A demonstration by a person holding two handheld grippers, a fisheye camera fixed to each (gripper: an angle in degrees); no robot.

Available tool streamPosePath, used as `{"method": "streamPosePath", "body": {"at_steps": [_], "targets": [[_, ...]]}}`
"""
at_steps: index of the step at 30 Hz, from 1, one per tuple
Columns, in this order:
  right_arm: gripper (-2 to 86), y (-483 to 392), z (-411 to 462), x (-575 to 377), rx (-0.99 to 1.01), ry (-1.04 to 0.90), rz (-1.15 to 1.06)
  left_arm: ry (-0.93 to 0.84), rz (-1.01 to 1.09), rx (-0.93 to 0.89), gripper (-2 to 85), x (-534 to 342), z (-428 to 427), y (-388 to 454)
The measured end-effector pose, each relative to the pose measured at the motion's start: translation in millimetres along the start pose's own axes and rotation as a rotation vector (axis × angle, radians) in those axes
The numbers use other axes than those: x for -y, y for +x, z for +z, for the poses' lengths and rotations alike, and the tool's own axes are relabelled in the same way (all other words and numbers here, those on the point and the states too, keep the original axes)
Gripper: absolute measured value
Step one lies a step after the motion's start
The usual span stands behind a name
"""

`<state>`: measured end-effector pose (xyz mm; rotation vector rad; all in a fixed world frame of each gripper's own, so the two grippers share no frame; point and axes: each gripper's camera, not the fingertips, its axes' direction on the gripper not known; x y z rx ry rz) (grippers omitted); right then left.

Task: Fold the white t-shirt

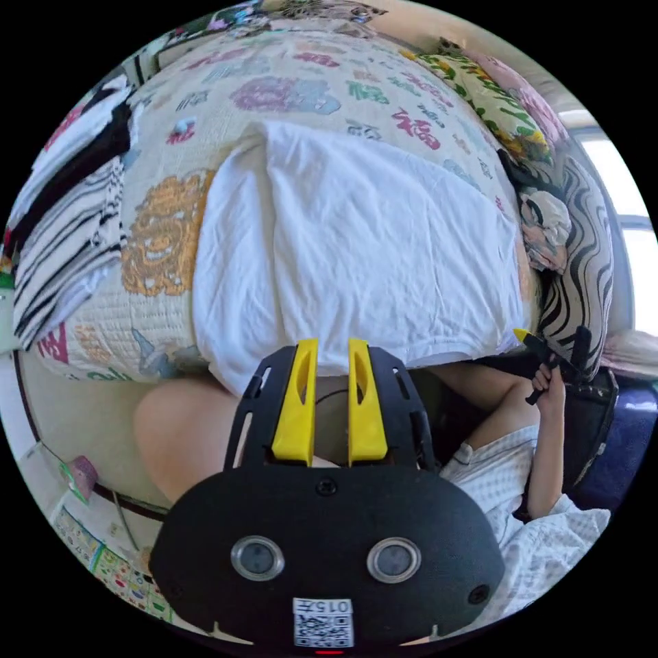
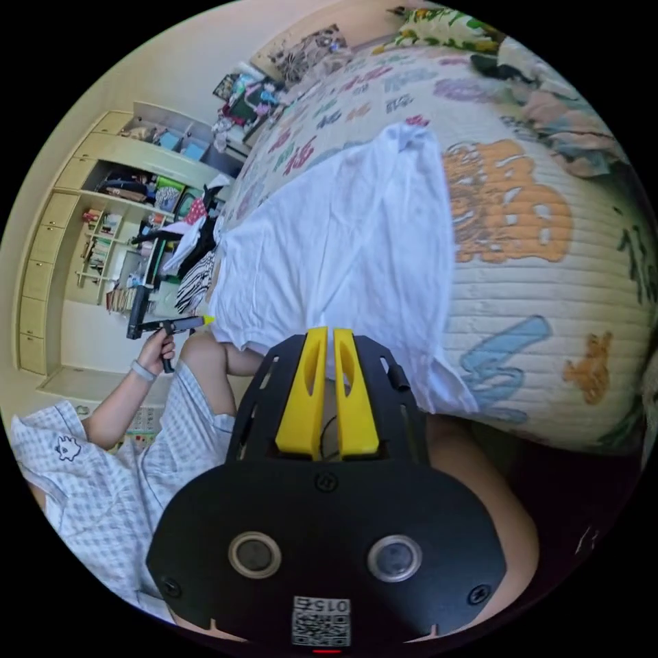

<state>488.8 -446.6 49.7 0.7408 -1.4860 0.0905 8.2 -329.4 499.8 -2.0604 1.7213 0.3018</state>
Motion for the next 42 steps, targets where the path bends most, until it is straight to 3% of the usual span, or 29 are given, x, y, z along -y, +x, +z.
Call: {"method": "streamPosePath", "body": {"at_steps": [2,6,9,12,17,20,24,29,39,42], "targets": [[7.7,9.3,-19.5,-16.8,-0.061,0.056,0.014,0.085,0.151,0.067,8.5,18.8,-25.1,58.8],[10.2,38.2,-42.8,-45.0,-0.184,0.114,0.087,0.104,0.374,0.006,10.8,72.0,-39.7,163.7],[10.9,60.3,-37.6,-51.2,-0.123,0.054,0.121,0.069,0.510,-0.036,11.5,121.5,-31.7,255.6],[10.6,67.5,-29.6,-52.5,-0.064,0.007,0.086,0.036,0.618,0.021,11.6,161.2,-12.2,342.8],[8.0,70.6,-19.9,-54.0,-0.139,-0.046,0.036,-0.066,0.724,0.200,11.7,211.8,39.1,456.6],[6.3,76.5,-15.6,-57.6,-0.168,-0.062,0.022,-0.117,0.680,0.327,11.2,235.4,66.7,483.5],[5.4,84.3,-9.4,-63.7,-0.165,-0.077,0.007,-0.172,0.669,0.367,10.0,250.8,85.8,494.5],[1.4,86.8,0.3,-69.9,-0.187,-0.093,-0.043,-0.198,0.708,0.290,2.0,261.7,74.3,499.7],[-0.4,105.9,-19.5,-93.0,-0.153,0.110,0.006,-0.108,0.715,0.168,-0.2,290.1,16.1,500.2],[-0.3,114.6,-38.4,-93.1,-0.243,0.160,0.032,-0.051,0.700,0.000,-0.1,304.6,-15.3,500.1]]}}
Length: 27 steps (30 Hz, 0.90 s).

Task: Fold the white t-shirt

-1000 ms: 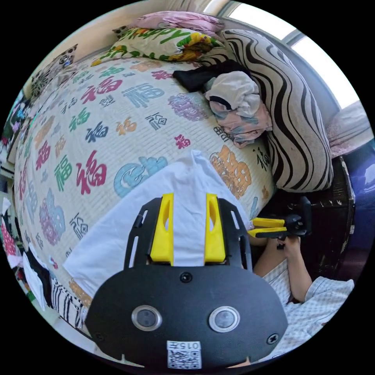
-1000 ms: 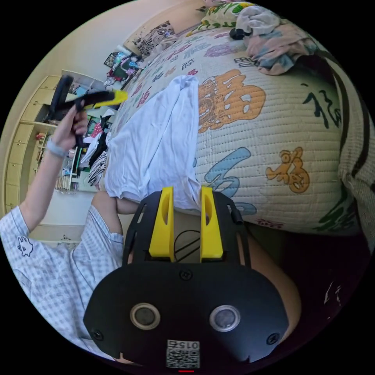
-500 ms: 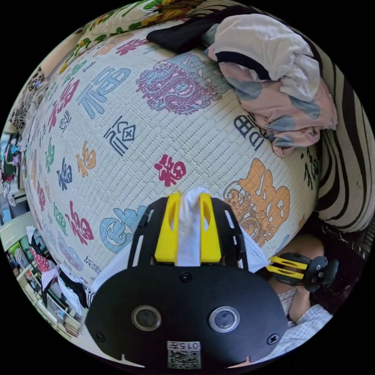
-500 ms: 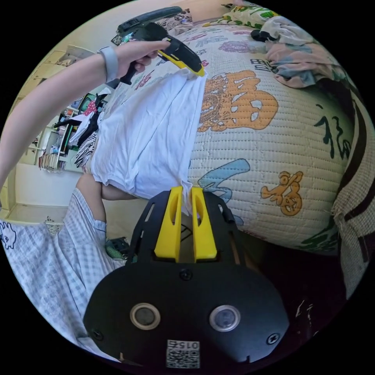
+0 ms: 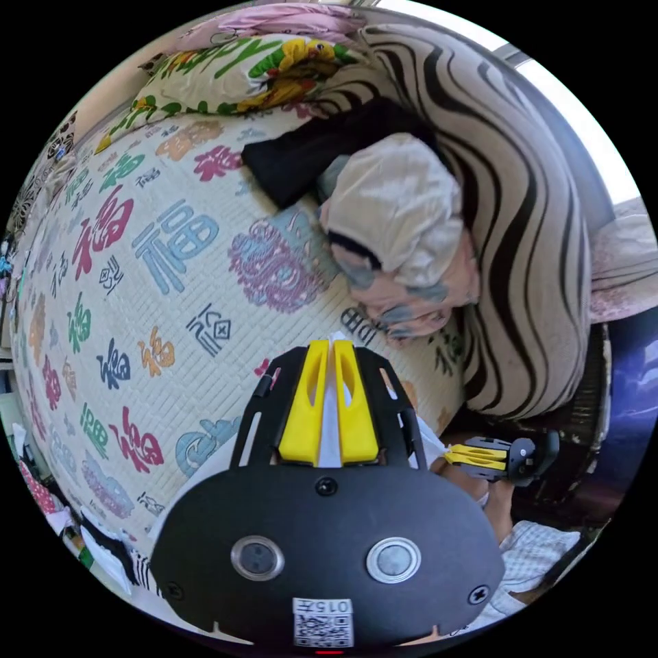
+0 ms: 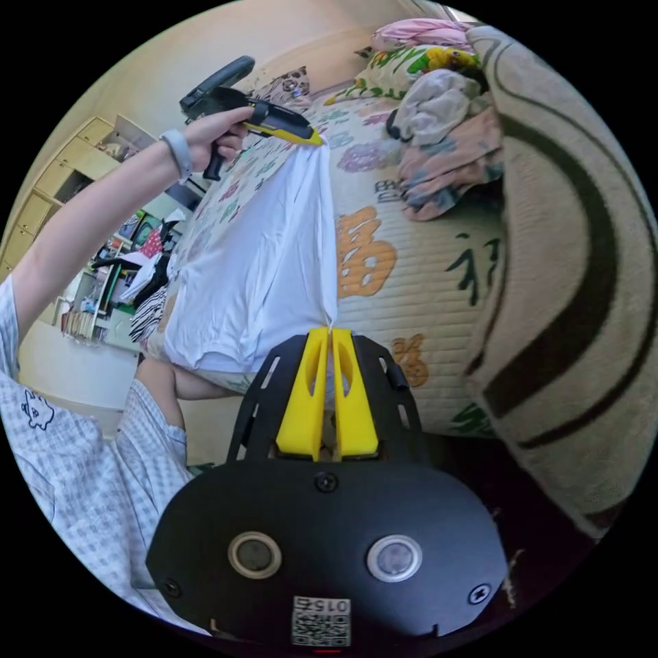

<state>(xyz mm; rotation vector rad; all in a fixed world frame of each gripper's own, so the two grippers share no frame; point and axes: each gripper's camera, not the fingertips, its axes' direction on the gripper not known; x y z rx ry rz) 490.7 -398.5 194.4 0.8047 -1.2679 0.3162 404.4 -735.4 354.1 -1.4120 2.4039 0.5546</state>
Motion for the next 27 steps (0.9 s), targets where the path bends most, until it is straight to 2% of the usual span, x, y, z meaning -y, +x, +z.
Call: {"method": "streamPosePath", "body": {"at_steps": [4,6,11,13,18,20,27], "targets": [[-0.2,-0.4,-27.7,7.7,-0.042,0.054,-0.019,0.092,0.040,-0.088,0.1,1.5,-35.8,-16.5],[-0.1,-24.5,-35.8,10.4,-0.030,0.066,-0.097,0.124,0.043,-0.135,0.2,-10.4,-50.9,-34.8],[0.0,-104.2,-11.3,6.7,0.060,0.066,-0.305,0.225,-0.016,-0.353,0.1,-91.7,-98.7,-138.3],[0.0,-137.8,8.4,5.2,0.124,0.052,-0.384,0.251,-0.030,-0.383,0.1,-129.6,-113.2,-175.2],[0.0,-229.7,100.1,7.0,0.316,-0.080,-0.558,0.299,-0.105,-0.368,0.0,-238.0,-139.7,-268.4],[0.0,-255.3,139.4,8.8,0.354,-0.139,-0.584,0.324,-0.197,-0.382,-0.1,-289.3,-139.8,-318.7],[0.2,-326.5,302.6,7.7,0.420,-0.410,-0.612,0.287,-0.454,-0.427,-0.1,-400.3,-90.8,-435.4]]}}
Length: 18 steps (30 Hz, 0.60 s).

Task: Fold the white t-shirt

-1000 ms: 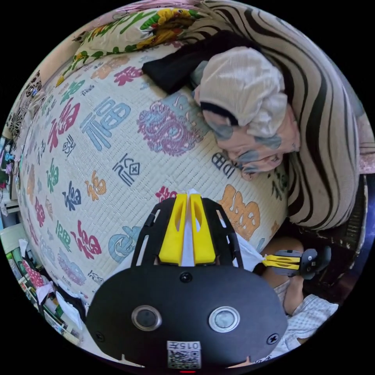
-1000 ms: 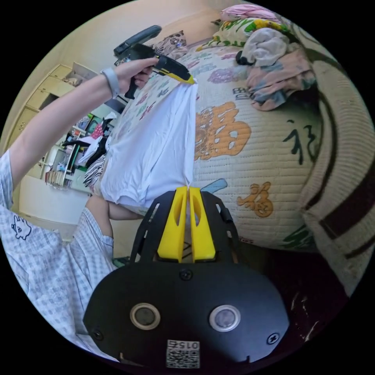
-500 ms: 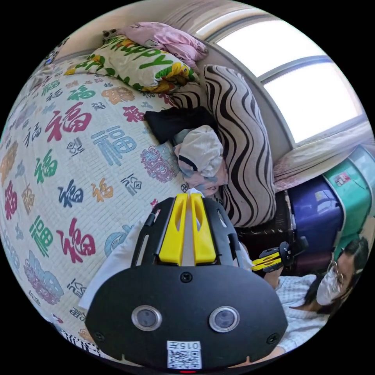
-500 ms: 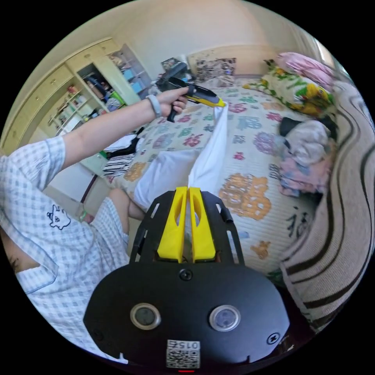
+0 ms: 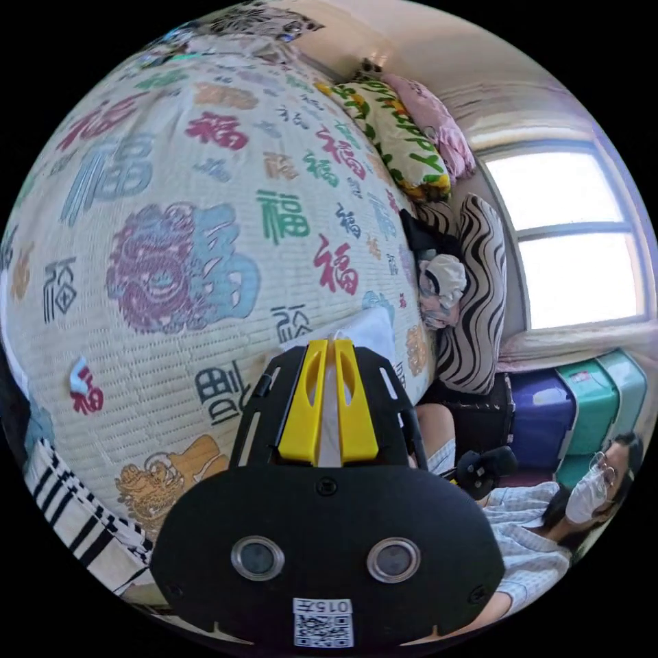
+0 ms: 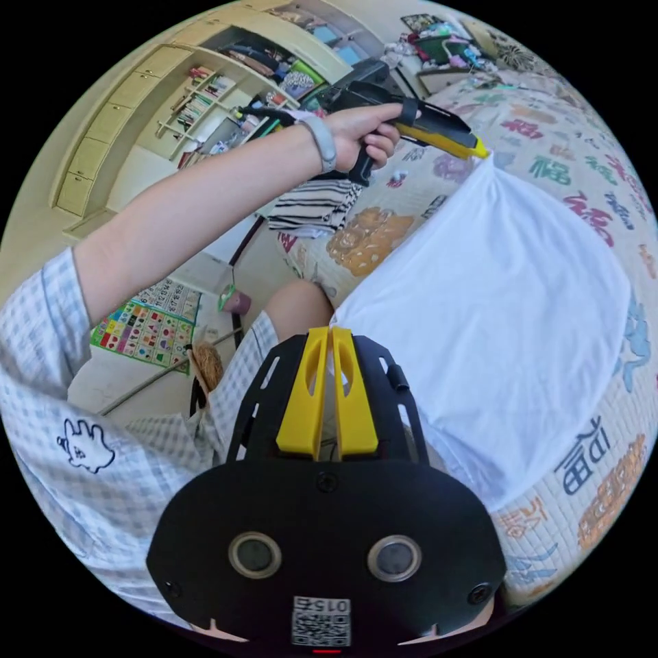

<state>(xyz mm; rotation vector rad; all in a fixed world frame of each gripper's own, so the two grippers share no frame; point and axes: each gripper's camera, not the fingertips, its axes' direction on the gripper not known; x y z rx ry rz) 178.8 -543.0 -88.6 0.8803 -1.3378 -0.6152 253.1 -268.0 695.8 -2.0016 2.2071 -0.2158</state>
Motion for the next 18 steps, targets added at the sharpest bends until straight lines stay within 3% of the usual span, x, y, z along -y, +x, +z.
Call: {"method": "streamPosePath", "body": {"at_steps": [4,12,18], "targets": [[0.6,13.0,54.2,22.5,-0.022,-0.073,0.013,0.066,-0.093,-0.124,0.5,-23.4,-4.7,-66.5],[5.5,43.6,129.0,32.2,-0.080,-0.232,0.011,0.112,-0.163,0.015,5.5,-65.3,-31.6,-131.5],[6.6,66.4,106.5,6.0,-0.162,-0.123,0.060,0.252,-0.055,-0.022,7.3,-134.3,-63.8,-124.8]]}}
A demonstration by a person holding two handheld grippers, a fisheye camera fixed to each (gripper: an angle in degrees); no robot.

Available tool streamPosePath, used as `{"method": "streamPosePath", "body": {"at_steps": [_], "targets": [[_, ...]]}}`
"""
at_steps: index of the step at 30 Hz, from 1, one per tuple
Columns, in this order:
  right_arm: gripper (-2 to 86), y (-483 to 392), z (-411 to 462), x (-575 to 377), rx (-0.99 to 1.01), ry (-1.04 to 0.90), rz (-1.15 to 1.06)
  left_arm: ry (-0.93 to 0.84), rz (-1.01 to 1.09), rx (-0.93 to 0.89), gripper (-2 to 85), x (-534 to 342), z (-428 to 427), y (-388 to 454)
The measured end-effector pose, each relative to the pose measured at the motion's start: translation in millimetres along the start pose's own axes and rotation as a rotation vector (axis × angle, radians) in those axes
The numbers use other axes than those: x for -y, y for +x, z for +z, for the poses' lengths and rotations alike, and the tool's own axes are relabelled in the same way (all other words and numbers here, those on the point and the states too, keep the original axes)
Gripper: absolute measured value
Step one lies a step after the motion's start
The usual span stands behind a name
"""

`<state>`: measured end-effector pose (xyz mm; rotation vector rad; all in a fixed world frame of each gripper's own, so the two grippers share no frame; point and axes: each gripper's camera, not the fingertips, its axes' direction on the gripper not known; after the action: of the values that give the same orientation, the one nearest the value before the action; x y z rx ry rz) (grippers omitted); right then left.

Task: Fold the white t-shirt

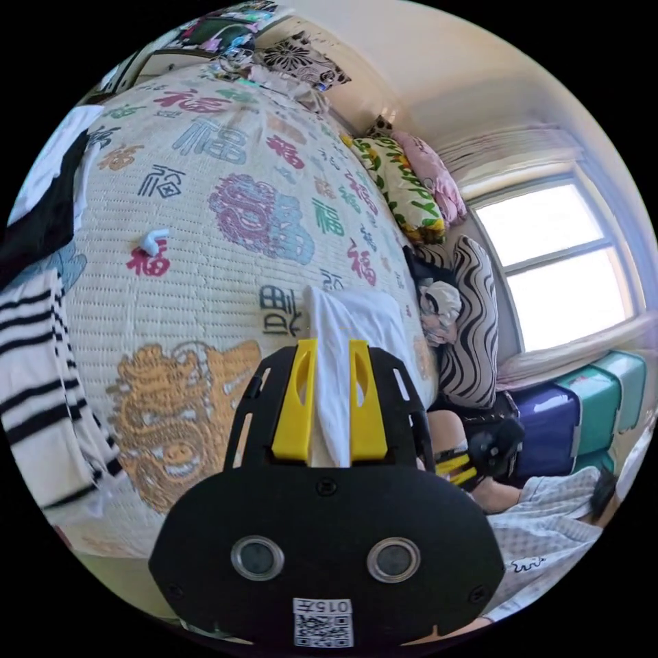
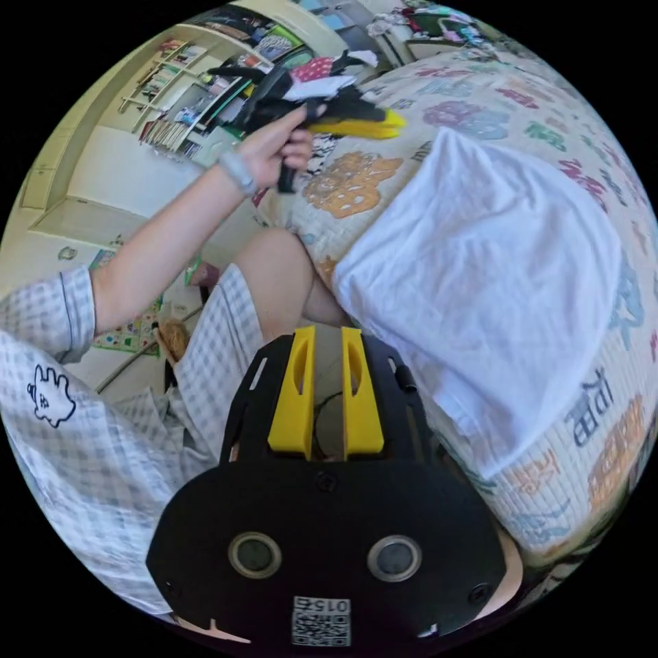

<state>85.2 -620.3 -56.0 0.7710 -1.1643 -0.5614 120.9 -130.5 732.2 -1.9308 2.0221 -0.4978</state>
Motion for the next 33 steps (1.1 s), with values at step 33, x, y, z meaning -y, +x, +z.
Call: {"method": "streamPosePath", "body": {"at_steps": [33], "targets": [[-0.3,203.8,-9.3,274.3,-0.384,-0.227,0.081,-0.286,0.174,-0.175,0.1,-31.8,45.8,-102.5]]}}
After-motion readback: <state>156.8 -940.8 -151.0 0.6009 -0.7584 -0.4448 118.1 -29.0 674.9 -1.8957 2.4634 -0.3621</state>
